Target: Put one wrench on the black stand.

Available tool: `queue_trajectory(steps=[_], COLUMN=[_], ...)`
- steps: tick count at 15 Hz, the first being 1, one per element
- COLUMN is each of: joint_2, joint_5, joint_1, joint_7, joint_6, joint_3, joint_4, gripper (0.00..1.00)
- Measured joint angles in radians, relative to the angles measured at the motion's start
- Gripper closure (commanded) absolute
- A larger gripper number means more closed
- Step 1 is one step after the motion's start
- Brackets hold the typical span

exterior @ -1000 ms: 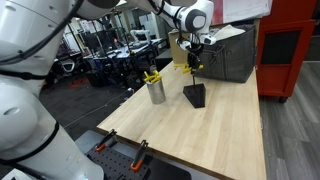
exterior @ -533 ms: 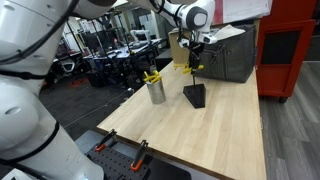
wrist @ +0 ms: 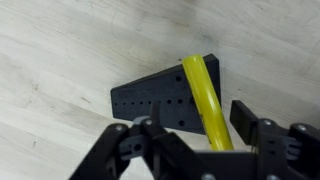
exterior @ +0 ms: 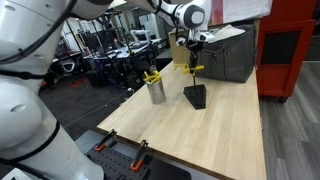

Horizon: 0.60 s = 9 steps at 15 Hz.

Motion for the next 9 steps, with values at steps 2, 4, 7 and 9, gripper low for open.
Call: queue_trajectory(steps=[2,4,7,9], joint_2=[0.000,0.000,0.004,0.012], joint_5=[-0.014,-0.019,-0.022,-0.033], joint_1=[0.005,0.006,0.005,0.005], joint_7=[0.035,0.054,0.057,0.057], joint_6=[0.000,0.000,0.003,0.007], joint_3=[-0.002,-0.002,-0.009,-0.019], joint_4=[0.000,0.000,0.002,0.008], gripper=[0.00,0.00,0.00,0.00])
